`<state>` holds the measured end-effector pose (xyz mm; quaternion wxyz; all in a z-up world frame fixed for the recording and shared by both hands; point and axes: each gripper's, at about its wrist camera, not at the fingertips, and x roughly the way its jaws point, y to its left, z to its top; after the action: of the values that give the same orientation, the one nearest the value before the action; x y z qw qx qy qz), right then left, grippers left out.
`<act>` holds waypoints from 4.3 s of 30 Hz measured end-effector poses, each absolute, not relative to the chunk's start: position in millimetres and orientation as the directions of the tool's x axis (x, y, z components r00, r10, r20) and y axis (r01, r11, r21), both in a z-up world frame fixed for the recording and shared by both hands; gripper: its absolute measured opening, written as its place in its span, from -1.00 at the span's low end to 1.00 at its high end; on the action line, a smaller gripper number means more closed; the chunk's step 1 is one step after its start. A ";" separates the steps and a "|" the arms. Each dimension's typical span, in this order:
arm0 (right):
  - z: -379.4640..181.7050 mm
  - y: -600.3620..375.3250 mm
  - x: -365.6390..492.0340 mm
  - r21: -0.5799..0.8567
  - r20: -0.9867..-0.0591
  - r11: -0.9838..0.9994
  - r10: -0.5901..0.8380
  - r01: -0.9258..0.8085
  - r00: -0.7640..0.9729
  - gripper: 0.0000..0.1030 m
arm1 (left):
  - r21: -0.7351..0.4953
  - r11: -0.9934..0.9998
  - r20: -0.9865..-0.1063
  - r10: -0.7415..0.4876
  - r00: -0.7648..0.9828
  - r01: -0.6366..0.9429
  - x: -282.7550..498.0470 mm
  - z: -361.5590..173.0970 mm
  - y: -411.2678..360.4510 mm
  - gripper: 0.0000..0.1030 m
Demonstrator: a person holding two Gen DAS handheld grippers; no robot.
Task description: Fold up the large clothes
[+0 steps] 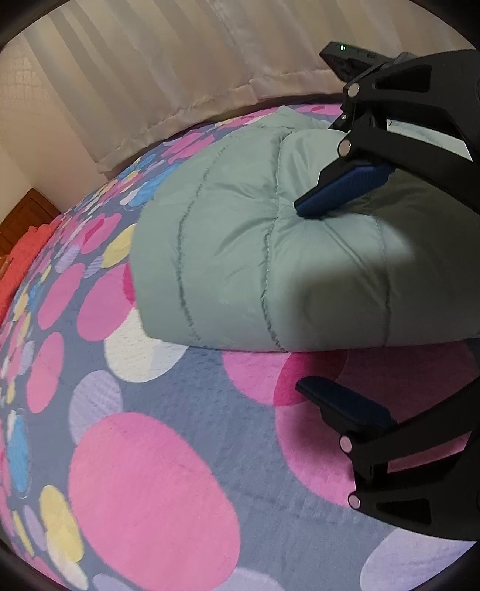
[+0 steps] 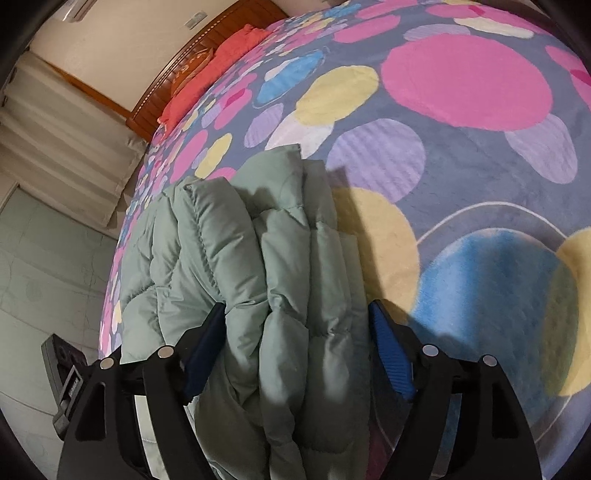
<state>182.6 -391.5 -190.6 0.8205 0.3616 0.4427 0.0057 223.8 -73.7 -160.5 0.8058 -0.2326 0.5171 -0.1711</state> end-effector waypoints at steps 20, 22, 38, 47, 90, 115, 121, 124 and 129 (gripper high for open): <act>-205.5 -383.2 184.5 0.694 -0.628 0.690 0.443 0.204 0.640 -0.31 | -0.610 0.782 -0.721 -0.613 0.324 0.123 226.6 -171.9 -94.4 0.50; -204.8 -381.2 184.8 0.700 -0.620 0.687 0.447 0.197 0.645 -0.36 | -0.618 0.775 -0.713 -0.622 0.322 0.129 226.1 -172.9 -93.7 0.39; -158.3 -311.9 243.8 0.752 -0.489 0.659 0.550 0.008 0.677 -0.52 | -0.630 0.741 -0.630 -0.662 0.406 0.231 226.2 -131.9 -62.0 -0.25; -167.2 -250.1 318.7 0.779 -0.470 0.625 0.633 -0.048 0.615 -0.53 | -0.604 0.777 -0.605 -0.591 0.534 0.176 261.3 -101.9 20.6 -0.25; -199.3 -283.0 364.1 0.825 -0.510 0.551 0.630 0.126 0.586 -0.34 | -0.583 0.810 -0.690 -0.530 0.493 0.055 331.6 -157.2 75.5 -0.15; -209.2 -265.6 223.3 0.885 -0.443 0.452 0.746 0.110 0.498 -0.39 | -0.694 0.716 -0.615 -0.644 0.455 0.076 206.6 -151.4 91.3 0.27; -214.0 -260.9 221.9 0.870 -0.466 0.480 0.725 0.113 0.507 -0.47 | -0.635 0.767 -0.659 -0.597 0.458 0.087 204.7 -151.9 85.7 -0.22; -212.2 -261.6 222.6 0.869 -0.464 0.482 0.722 0.108 0.513 -0.46 | -0.613 0.784 -0.671 -0.579 0.463 0.091 204.4 -150.8 82.1 -0.25; -209.4 -264.4 215.3 0.873 -0.458 0.474 0.717 0.115 0.525 -0.24 | -0.580 0.809 -0.683 -0.548 0.482 0.098 200.9 -145.9 78.9 -0.15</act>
<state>215.3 -264.4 -209.4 0.7358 0.4702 0.4423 0.2046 200.9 78.9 -145.9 0.8269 -0.2396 0.4697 -0.1953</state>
